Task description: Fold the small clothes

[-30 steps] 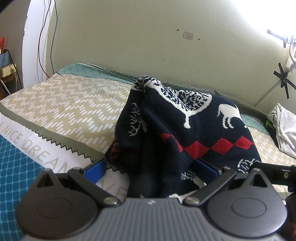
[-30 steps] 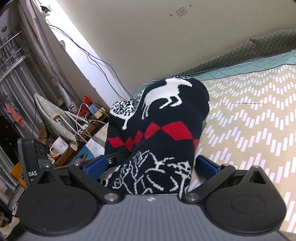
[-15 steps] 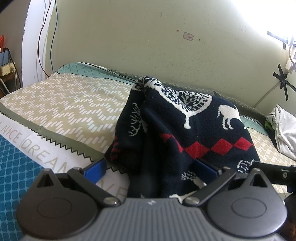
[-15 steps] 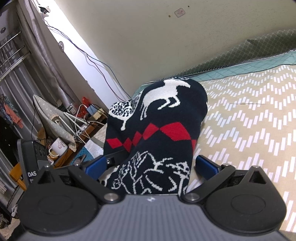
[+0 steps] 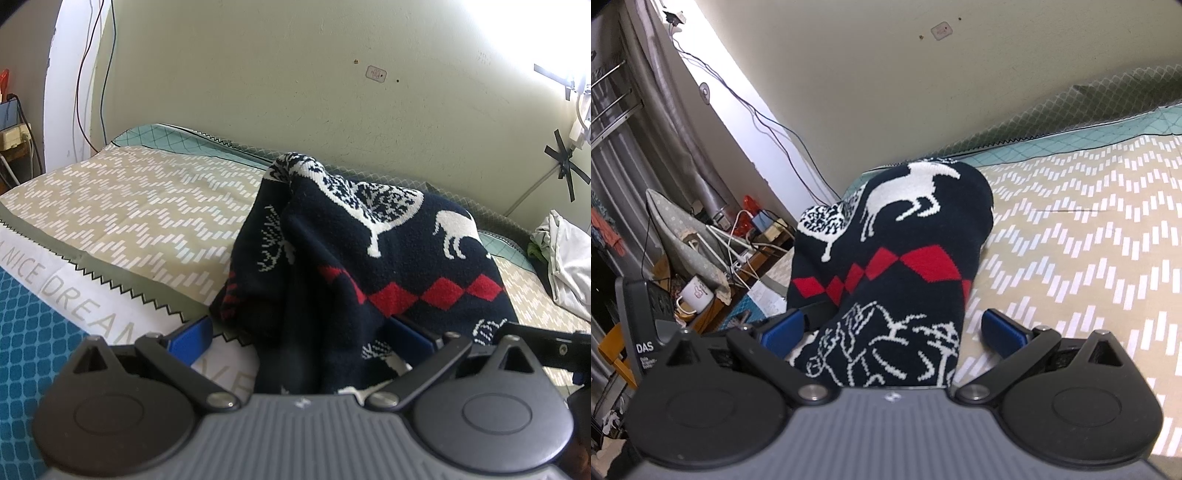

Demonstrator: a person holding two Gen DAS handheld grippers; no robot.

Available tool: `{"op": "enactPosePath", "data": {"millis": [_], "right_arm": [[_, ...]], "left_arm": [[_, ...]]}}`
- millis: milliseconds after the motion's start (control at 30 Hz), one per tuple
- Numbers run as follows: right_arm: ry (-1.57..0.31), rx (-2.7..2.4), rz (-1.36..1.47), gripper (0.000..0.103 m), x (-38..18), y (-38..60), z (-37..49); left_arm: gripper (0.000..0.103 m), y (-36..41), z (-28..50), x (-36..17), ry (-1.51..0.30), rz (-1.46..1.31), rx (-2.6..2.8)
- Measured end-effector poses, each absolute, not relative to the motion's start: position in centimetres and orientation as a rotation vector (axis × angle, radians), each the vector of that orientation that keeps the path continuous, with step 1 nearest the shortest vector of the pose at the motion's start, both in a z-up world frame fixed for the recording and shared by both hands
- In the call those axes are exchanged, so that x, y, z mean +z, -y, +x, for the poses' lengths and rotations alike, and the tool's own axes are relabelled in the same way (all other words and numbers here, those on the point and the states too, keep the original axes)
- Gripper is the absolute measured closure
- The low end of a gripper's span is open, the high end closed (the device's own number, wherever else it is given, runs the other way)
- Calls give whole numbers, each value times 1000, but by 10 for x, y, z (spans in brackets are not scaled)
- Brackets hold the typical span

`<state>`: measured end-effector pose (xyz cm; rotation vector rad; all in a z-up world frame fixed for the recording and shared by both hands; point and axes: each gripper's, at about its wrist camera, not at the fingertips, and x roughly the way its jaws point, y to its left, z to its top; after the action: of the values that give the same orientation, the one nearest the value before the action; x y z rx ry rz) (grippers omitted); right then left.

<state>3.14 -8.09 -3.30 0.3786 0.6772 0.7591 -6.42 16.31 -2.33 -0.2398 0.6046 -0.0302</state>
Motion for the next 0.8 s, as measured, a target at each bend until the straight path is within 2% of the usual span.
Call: {"op": "enactPosePath", "data": {"millis": [800], "right_arm": [[-673,759,402,6,-32,83,31]], "left_arm": [[0,-163,-64,-24,-605,-233,-26]]}}
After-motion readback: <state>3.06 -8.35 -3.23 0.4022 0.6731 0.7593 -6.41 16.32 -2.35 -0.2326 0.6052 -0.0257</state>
